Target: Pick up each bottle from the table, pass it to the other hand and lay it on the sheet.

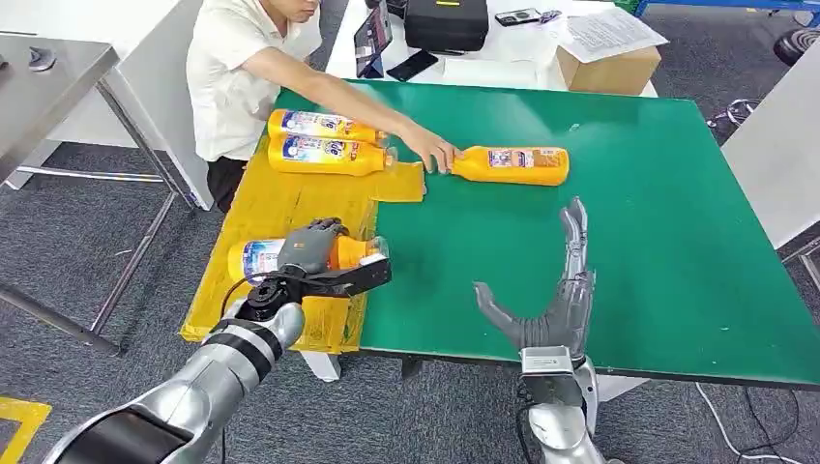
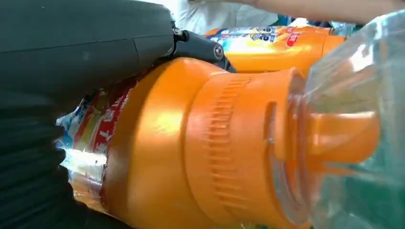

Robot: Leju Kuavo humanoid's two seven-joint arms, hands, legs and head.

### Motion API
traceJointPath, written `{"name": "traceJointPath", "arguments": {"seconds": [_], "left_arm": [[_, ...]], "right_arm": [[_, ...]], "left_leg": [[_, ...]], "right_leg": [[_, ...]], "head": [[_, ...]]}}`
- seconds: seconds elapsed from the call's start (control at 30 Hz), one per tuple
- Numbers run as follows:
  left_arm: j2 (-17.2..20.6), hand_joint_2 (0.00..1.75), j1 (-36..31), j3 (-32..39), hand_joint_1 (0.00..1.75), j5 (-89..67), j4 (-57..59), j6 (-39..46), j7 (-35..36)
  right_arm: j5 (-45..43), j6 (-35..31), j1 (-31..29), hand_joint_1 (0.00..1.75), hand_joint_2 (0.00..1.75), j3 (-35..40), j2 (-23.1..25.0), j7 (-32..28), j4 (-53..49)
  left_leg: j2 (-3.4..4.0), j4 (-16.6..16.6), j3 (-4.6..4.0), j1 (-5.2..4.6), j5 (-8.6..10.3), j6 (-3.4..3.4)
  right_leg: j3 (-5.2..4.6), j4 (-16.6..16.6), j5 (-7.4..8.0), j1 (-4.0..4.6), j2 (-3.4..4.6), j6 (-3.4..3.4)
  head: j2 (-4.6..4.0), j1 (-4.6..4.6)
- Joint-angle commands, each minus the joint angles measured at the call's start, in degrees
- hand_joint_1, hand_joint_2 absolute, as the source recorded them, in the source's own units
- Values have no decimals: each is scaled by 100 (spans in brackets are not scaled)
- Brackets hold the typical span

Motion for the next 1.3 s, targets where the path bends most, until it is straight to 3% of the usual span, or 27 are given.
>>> {"name": "traceJointPath", "arguments": {"seconds": [0.03, 0.3, 0.57, 0.7, 0.77, 0.9, 1.17, 1.3], "left_arm": [[-4, 175, -526, 392, 0, 830, 898, -1692, -697], [-9, 175, -606, 59, 0, 660, 989, -1839, -535], [47, 175, -315, 227, 0, 1411, 675, -2209, -1480], [-227, 175, 384, 637, 0, 2339, -552, -1096, -2615], [-621, 175, 1268, 1213, 0, 4668, -1949, -1713, -2942], [-808, 175, 2266, 467, 0, 7347, -3701, -1090, -2863], [-557, 175, 2608, -97, 0, 8117, -4217, -623, -3031], [-374, 175, 2768, -546, 0, 7990, -4376, -382, -3102]], "right_arm": [[-400, 119, -305, 0, 175, -78, -103, -7, 538], [-572, 152, -409, 0, 175, -84, -105, -7, 717], [-746, 8, -413, 0, 175, -4, -239, -7, 773], [-784, -38, -319, 0, 175, 41, -278, -7, 711], [-783, -81, -274, 0, 175, 86, -252, -7, 762], [-840, -411, -212, 0, 175, 218, -239, -7, 793], [-711, -532, 0, 0, 175, 115, -317, -7, 789], [931, -676, -204, 0, 175, -41, -767, 612, 1813]], "left_leg": [[10, -1, 10, 5, -4, -6], [9, -4, 18, 6, -4, -9], [8, -5, 17, 2, -3, -5], [8, -8, 27, 1, -5, -6], [6, -12, 36, 3, -9, -7], [3, -6, 32, -6, -18, -6], [3, -2, 8, -1, -15, -8], [1, -10, 19, 2, -12, -8]], "right_leg": [[9, -4, 1, 4, 11, -7], [19, -7, 1, 5, 12, -11], [16, -7, 0, 2, 10, -7], [27, -8, -2, 1, 11, -8], [39, -17, -4, 2, 11, -10], [34, -12, -15, -7, 6, -9], [6, -12, -8, -1, 7, -9], [21, -21, -6, 1, 4, -8]], "head": [[0, 0], [0, 2], [0, 2], [0, 0], [0, 0], [0, 0], [0, 2], [0, 2]]}}
